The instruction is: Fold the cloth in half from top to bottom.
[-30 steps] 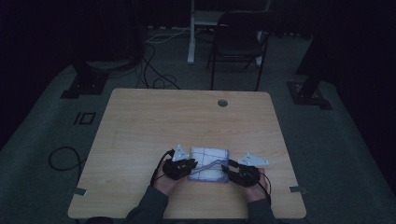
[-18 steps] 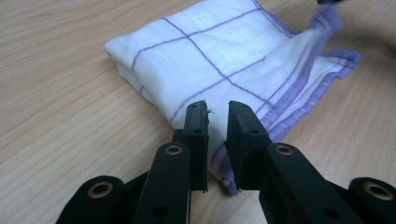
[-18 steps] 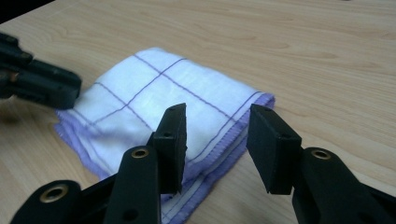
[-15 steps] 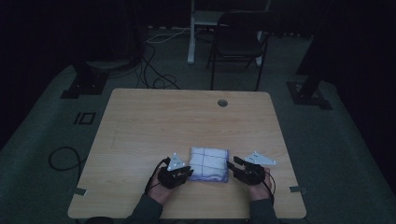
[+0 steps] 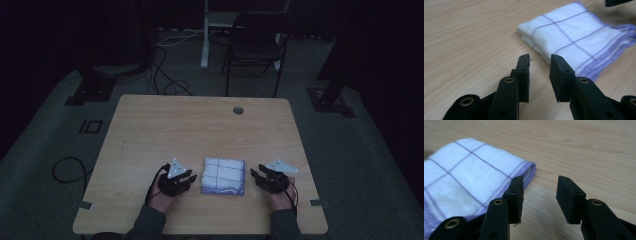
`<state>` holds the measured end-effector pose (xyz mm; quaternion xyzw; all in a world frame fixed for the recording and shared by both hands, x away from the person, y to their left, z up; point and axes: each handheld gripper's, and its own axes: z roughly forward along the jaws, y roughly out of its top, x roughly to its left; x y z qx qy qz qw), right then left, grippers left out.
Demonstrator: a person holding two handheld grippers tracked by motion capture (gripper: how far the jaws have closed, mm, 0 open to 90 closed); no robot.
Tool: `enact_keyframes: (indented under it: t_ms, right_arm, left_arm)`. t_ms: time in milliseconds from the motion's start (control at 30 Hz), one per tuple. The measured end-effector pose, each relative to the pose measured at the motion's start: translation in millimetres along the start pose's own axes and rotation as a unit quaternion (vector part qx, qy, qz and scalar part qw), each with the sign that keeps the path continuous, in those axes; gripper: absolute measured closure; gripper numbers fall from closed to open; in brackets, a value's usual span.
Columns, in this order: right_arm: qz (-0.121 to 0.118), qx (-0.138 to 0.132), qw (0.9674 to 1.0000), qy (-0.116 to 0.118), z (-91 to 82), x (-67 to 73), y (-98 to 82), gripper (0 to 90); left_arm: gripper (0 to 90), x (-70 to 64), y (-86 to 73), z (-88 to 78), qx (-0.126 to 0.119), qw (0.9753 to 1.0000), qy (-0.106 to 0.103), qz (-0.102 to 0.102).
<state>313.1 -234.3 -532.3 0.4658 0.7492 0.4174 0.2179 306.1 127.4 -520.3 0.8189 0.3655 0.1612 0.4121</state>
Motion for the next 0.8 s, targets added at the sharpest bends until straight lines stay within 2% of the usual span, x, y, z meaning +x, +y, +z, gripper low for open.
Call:
enact_keyframes:
  t_ms: [100,300,533,800]
  right_arm:
    - [0.0,0.006,1.0,-0.008,1.0,-3.2,-0.7,56.9]
    - [0.002,0.013,0.9999,-0.011,1.9,-6.6,-1.4,56.5]
    - [0.003,0.017,0.9998,-0.011,2.6,-7.2,-1.7,56.3]
    - [0.004,0.02,0.9997,-0.011,3.8,-8.4,-2.0,56.2]
  left_arm:
    - [67.7,9.2,-2.5,-0.6,0.01,0.9997,0.02,-0.003]
    - [64.5,29.2,-5.4,-4.7,0.018,0.9982,0.051,-0.025]
    - [61.7,52.6,-10.1,-12.2,0.023,0.9945,0.084,-0.059]
    - [59.0,72.2,-16.4,-16.4,0.023,0.9897,0.114,-0.083]
